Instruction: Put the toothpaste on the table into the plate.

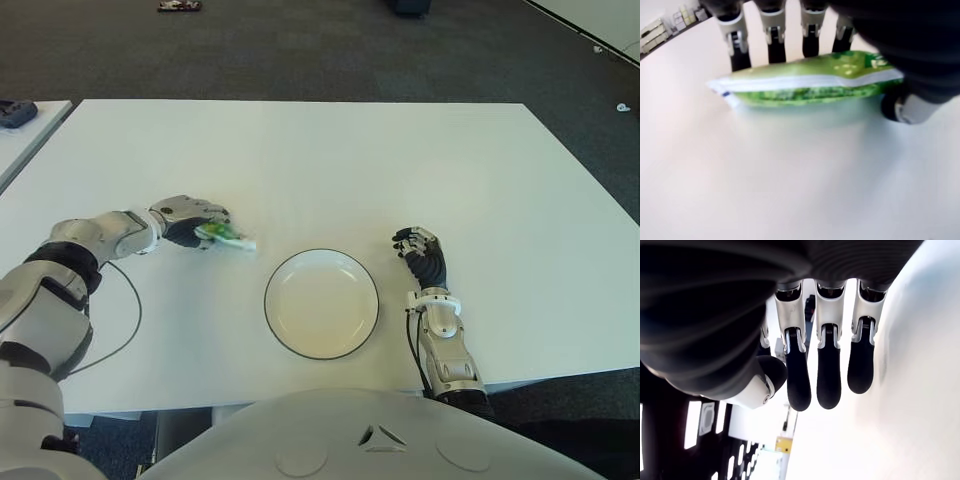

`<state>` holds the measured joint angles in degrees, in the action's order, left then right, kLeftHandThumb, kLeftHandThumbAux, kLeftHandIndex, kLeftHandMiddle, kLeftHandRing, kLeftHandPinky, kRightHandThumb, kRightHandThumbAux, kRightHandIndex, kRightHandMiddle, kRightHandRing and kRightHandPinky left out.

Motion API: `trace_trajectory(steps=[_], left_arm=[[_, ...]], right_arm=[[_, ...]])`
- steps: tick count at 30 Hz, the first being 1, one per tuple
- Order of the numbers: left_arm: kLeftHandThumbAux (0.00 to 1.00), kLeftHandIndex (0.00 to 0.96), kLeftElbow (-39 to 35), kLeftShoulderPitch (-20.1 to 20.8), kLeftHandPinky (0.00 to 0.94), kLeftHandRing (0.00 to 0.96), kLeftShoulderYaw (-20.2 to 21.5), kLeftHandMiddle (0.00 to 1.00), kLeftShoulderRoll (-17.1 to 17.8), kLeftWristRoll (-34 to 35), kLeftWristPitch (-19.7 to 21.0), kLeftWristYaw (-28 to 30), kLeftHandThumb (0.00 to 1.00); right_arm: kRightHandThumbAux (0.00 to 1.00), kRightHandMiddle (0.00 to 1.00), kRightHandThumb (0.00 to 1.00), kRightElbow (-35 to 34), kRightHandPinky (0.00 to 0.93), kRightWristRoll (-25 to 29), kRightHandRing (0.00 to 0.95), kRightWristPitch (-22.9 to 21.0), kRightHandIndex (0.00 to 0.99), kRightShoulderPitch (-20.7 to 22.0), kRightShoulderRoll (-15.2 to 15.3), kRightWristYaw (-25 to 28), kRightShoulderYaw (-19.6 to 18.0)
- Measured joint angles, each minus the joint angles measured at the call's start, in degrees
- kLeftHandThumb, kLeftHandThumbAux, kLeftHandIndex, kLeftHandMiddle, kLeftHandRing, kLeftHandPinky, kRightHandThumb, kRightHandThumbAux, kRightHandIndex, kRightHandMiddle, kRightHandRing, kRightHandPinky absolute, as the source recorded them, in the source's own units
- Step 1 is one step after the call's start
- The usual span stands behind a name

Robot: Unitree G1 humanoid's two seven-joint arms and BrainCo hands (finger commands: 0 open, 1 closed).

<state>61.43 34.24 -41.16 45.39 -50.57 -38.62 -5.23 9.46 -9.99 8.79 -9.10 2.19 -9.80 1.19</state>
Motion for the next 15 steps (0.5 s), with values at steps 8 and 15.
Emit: trace_trajectory(steps=[8, 15], left_arm=[[0.697, 0.434, -0.5, -2.64, 0.721, 0.712, 4.81, 0.702, -1.02, 7.53, 2.42, 4.77, 0.709], [0.704, 0.436, -1.67, -4.56, 0.753, 0.748, 6.39, 0.737, -1.07, 9.51, 3.21, 5.06, 0.715]], right_arm=[[0.73, 0.488, 0.712, -0.02, 0.497, -0.01, 0.483, 0.0, 0.424, -0.12, 0.11, -0.09, -0.03], [0.73, 0.484, 0.712, -0.03, 0.49, -0.01, 0.481, 0.0, 0.424, -0.09, 0.15, -0.08, -0.01]])
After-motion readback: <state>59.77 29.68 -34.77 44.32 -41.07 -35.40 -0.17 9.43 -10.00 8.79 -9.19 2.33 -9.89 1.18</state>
